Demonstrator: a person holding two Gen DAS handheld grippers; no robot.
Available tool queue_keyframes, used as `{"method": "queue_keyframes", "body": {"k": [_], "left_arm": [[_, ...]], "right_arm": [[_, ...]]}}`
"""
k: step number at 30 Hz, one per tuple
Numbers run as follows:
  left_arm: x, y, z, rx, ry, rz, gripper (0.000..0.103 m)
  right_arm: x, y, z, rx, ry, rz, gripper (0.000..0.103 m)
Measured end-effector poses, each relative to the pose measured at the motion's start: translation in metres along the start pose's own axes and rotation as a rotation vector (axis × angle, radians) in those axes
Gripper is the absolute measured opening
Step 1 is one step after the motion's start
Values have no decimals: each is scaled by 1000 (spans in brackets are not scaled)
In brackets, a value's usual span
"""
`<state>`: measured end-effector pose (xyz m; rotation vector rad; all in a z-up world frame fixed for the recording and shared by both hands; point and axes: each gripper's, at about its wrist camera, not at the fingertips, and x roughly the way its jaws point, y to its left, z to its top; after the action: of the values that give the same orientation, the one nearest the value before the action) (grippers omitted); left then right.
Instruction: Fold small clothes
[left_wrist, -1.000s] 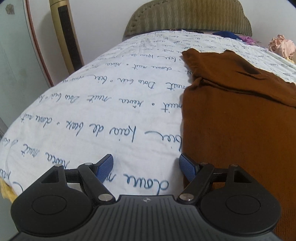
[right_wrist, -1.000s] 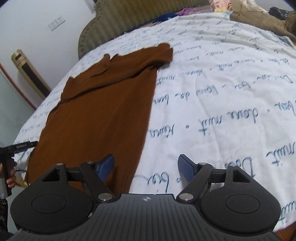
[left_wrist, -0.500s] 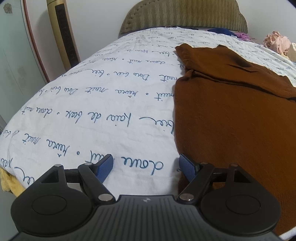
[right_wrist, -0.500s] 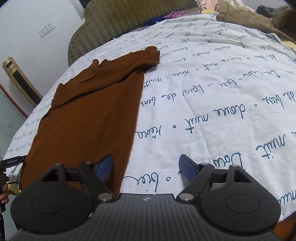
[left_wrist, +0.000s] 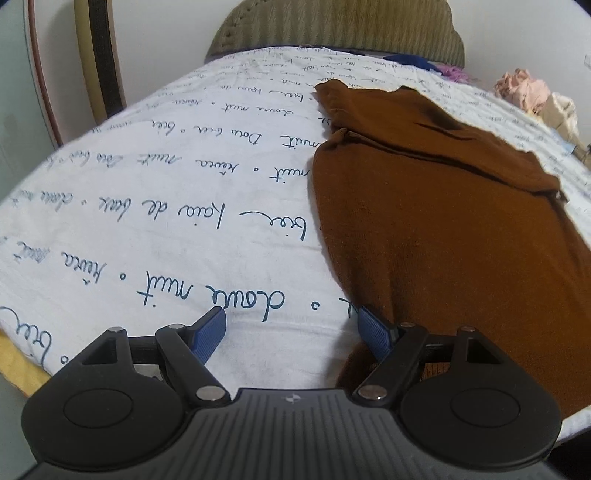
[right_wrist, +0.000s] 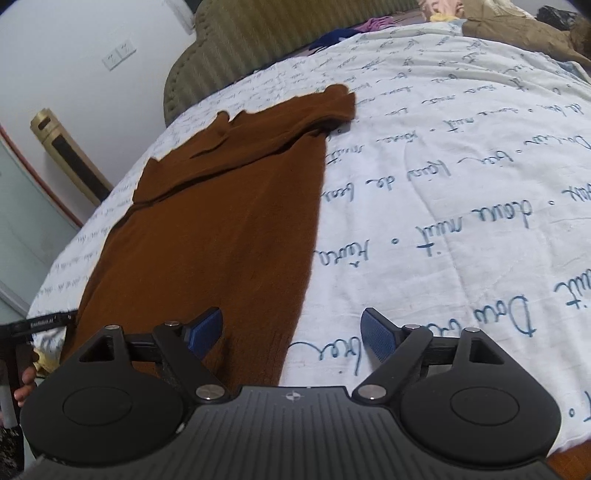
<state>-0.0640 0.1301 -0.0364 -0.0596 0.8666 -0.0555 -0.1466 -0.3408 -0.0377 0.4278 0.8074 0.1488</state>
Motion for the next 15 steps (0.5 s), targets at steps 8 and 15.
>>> {"method": "queue_keyframes", "body": {"k": [8,15], "left_arm": [[0,3,2,4,26,19,79],[-14,2,-4,40,50,63,79]], "right_arm": [[-3,-8,-2,4,20,11,82],[-2,-1,-5,-37,36,25,82]]}}
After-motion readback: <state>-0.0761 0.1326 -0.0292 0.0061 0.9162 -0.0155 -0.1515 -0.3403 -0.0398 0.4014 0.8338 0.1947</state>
